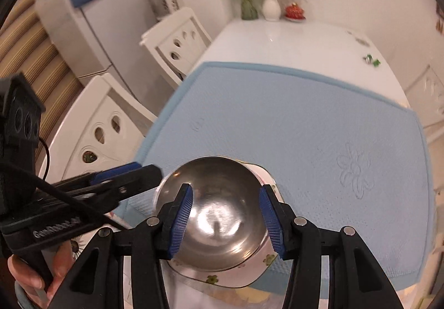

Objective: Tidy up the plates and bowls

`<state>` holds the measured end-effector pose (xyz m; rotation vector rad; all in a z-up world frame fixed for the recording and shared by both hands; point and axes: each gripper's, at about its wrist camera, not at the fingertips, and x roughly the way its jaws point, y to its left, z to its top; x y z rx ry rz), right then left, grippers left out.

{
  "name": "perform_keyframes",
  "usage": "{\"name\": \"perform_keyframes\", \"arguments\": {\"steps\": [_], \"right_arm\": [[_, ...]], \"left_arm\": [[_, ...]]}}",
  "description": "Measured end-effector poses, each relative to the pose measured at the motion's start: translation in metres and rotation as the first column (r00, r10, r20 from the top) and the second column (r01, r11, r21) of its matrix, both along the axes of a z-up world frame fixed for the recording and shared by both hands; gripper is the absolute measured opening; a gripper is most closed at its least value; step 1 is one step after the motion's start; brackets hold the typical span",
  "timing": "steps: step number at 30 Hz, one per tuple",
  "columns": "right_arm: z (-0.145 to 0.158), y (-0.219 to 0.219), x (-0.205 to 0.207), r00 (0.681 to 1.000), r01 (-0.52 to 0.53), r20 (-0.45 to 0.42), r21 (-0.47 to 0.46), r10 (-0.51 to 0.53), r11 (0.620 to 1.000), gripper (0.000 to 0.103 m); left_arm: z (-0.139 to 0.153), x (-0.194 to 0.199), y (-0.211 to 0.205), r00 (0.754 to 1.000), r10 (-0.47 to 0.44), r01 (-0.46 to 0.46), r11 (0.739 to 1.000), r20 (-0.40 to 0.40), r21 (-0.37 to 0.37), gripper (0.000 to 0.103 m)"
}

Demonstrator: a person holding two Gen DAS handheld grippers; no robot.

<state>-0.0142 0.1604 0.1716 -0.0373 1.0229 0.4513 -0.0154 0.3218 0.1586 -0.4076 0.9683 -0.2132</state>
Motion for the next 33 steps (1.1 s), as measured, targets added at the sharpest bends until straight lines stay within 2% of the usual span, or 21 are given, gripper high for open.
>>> {"name": "perform_keyframes", "arguments": {"steps": [4, 8, 9, 10, 11, 12, 13, 17, 23, 25, 28, 33], "right_arm": [[0.010, 0.000, -0.010, 0.999, -0.010, 0.036, 0.013, 0.010, 1.000, 0.049], [0.026, -0.015, -0.018, 0.996, 0.009, 0.090, 0.046, -0.013, 0.999, 0.054], [0.028, -0.018, -0.018, 0.996, 0.014, 0.092, 0.059, -0.019, 0.998, 0.055], [0.031, -0.025, -0.018, 0.995, 0.023, 0.092, 0.081, -0.030, 0.996, 0.061], [0.031, -0.028, -0.019, 0.995, 0.028, 0.088, 0.092, -0.036, 0.995, 0.075], [0.030, -0.029, -0.019, 0.996, 0.033, 0.083, 0.097, -0.042, 0.995, 0.080], [0.028, -0.032, -0.019, 0.996, 0.044, 0.071, 0.101, -0.052, 0.994, 0.082], [0.016, -0.031, -0.025, 0.999, 0.045, 0.010, 0.096, -0.046, 0.994, 0.082], [0.008, -0.029, -0.037, 0.998, 0.047, 0.030, 0.014, -0.048, 0.999, 0.082], [0.004, -0.032, -0.039, 0.998, 0.054, 0.028, -0.003, -0.054, 0.999, 0.082], [-0.001, -0.035, -0.039, 0.997, 0.075, 0.000, 0.003, -0.075, 0.997, 0.082], [-0.015, -0.031, -0.044, 0.994, 0.080, -0.069, 0.015, -0.079, 0.997, 0.082]], "left_arm": [[0.017, -0.010, 0.001, 0.996, 0.063, -0.068, 0.995, 0.071, 0.076, 0.041], [0.031, -0.020, 0.010, 0.986, 0.121, -0.128, 0.990, 0.113, 0.059, 0.043], [0.035, -0.024, 0.011, 0.983, 0.132, -0.140, 0.988, 0.126, 0.059, 0.048], [0.038, -0.026, 0.011, 0.981, 0.138, -0.147, 0.987, 0.133, 0.064, 0.057], [0.041, -0.029, 0.009, 0.979, 0.146, -0.158, 0.984, 0.143, 0.077, 0.063], [0.044, -0.031, 0.007, 0.977, 0.150, -0.164, 0.983, 0.151, 0.084, 0.070], [0.045, -0.034, 0.004, 0.975, 0.149, -0.164, 0.983, 0.163, 0.087, 0.071], [0.042, -0.039, -0.010, 0.980, 0.123, -0.143, 0.982, 0.159, 0.120, 0.071], [0.028, -0.049, -0.022, 0.984, 0.121, -0.137, 0.983, 0.130, 0.125, 0.071], [0.023, -0.052, -0.023, 0.984, 0.131, -0.144, 0.984, 0.122, 0.103, 0.071], [0.019, -0.054, -0.024, 0.984, 0.136, -0.147, 0.984, 0.115, 0.100, 0.071], [0.017, -0.059, -0.027, 0.982, 0.139, -0.156, 0.978, 0.125, 0.141, 0.071]]}}
